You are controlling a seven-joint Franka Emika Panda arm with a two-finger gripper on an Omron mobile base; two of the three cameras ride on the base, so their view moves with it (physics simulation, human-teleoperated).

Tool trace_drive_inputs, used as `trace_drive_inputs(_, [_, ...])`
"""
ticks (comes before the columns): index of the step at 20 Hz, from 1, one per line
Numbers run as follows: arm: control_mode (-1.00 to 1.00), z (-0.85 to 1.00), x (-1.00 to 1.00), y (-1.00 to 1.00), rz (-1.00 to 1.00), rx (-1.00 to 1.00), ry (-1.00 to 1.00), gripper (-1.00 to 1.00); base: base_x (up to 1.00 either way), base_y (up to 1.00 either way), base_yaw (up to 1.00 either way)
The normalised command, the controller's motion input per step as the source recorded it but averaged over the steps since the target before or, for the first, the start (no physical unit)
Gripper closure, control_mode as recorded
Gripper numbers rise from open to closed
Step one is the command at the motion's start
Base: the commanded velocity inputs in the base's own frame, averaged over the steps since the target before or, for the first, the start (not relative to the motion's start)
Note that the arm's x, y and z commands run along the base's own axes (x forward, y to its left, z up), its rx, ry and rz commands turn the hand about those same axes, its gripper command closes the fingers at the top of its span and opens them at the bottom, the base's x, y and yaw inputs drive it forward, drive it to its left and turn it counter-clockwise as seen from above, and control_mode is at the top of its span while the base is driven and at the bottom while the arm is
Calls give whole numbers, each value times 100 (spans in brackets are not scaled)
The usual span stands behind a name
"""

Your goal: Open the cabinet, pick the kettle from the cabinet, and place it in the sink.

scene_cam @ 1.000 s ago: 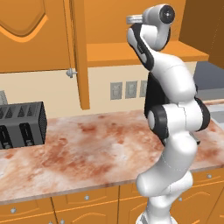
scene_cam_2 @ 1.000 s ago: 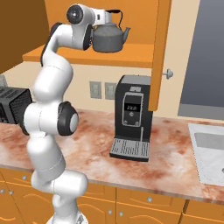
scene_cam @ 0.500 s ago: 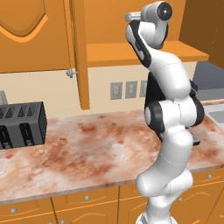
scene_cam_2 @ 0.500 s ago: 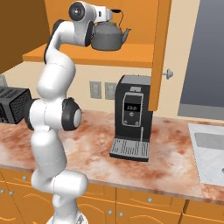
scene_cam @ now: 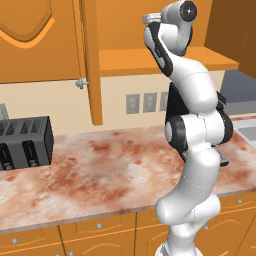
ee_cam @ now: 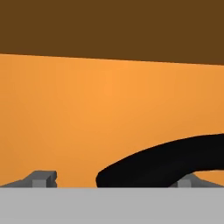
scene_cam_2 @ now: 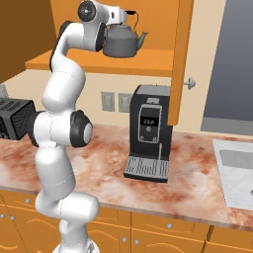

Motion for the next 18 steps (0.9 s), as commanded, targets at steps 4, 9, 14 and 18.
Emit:
trace_drive_inputs(4, [-100, -13, 1, 0, 0, 0, 0, -100, 0, 0, 0])
trace_drive_inputs(9, [-100, -19, 1, 1, 0, 0, 0, -100, 0, 0, 0])
trace_drive_inputs(14, [-100, -13, 9, 6, 0, 0, -4, -100, 0, 0, 0])
trace_drive_inputs(18, [-100, -6, 15, 9, 0, 2, -11, -100, 0, 0, 0])
